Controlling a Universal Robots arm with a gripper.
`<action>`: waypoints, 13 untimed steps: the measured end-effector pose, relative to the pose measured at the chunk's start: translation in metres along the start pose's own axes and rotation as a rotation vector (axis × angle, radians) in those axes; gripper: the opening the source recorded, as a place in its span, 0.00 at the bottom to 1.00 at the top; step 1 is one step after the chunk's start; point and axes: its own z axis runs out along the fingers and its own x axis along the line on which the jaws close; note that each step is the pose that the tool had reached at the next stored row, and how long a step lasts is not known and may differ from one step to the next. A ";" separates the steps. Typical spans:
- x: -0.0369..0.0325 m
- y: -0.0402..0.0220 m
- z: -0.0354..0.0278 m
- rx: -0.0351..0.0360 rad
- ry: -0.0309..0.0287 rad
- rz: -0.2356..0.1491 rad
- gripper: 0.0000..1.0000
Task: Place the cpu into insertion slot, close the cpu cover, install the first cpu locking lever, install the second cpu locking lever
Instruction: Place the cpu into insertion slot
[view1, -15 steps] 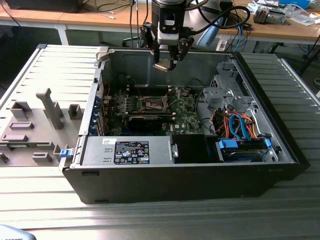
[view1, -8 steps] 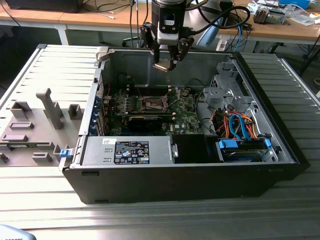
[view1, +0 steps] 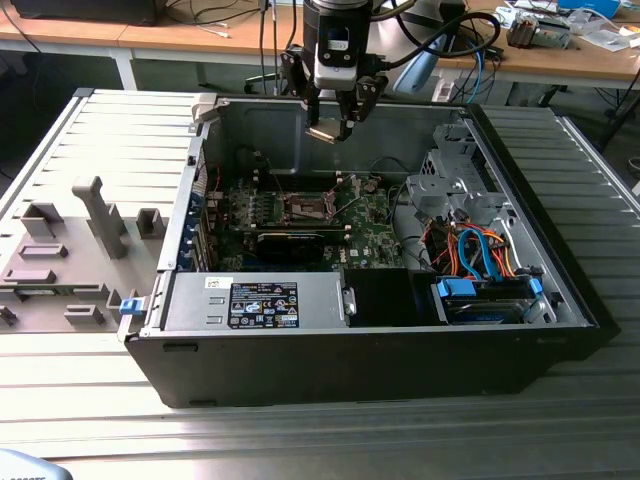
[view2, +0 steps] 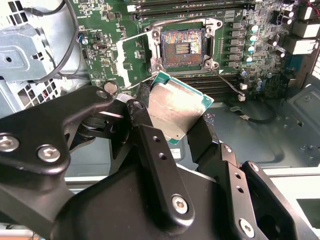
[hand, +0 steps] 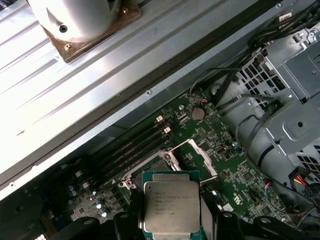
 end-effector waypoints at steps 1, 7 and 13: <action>0.0000 0.0000 0.0000 0.0001 -0.0001 0.001 0.55; 0.0000 0.0000 0.0000 0.0005 -0.0006 0.004 0.55; 0.0000 0.0000 0.0000 0.0007 -0.0012 0.008 0.55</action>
